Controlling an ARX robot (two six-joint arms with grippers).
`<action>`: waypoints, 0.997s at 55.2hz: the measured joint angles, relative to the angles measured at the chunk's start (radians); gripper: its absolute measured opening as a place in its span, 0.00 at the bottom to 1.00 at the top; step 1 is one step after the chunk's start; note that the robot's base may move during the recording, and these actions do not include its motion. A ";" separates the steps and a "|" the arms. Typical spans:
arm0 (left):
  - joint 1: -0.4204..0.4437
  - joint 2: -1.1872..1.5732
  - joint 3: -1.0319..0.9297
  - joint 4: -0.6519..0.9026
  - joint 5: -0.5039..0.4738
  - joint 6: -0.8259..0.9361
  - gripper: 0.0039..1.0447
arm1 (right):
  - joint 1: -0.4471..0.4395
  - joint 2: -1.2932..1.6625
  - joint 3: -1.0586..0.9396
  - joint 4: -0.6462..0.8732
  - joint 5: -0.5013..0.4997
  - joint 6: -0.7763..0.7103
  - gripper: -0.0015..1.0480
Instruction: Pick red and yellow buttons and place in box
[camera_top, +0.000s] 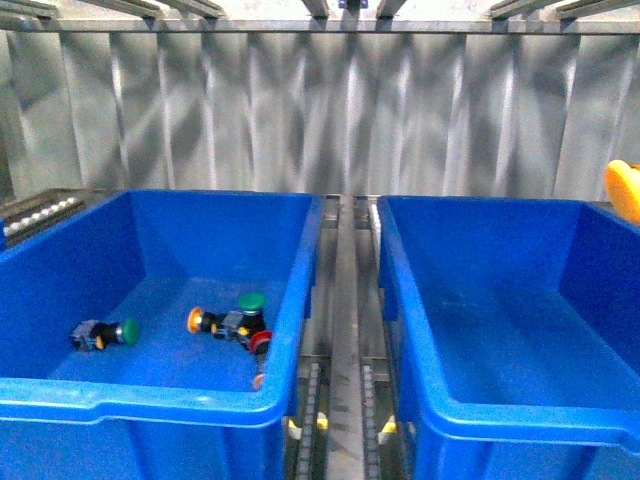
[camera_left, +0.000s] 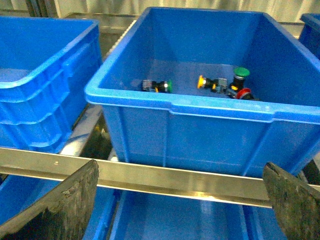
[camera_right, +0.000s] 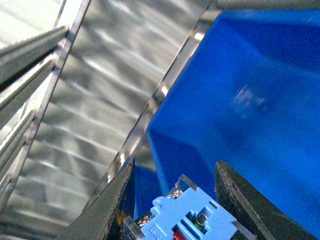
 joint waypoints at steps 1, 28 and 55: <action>0.000 0.000 0.000 0.000 0.000 0.000 0.93 | -0.008 0.000 0.000 0.000 0.000 0.000 0.39; 0.000 0.000 0.000 0.001 0.002 0.000 0.93 | -0.183 -0.002 -0.017 -0.013 -0.082 0.013 0.39; 0.000 0.000 0.000 0.002 0.002 0.001 0.93 | -0.297 0.557 0.430 -0.264 -0.023 -0.625 0.39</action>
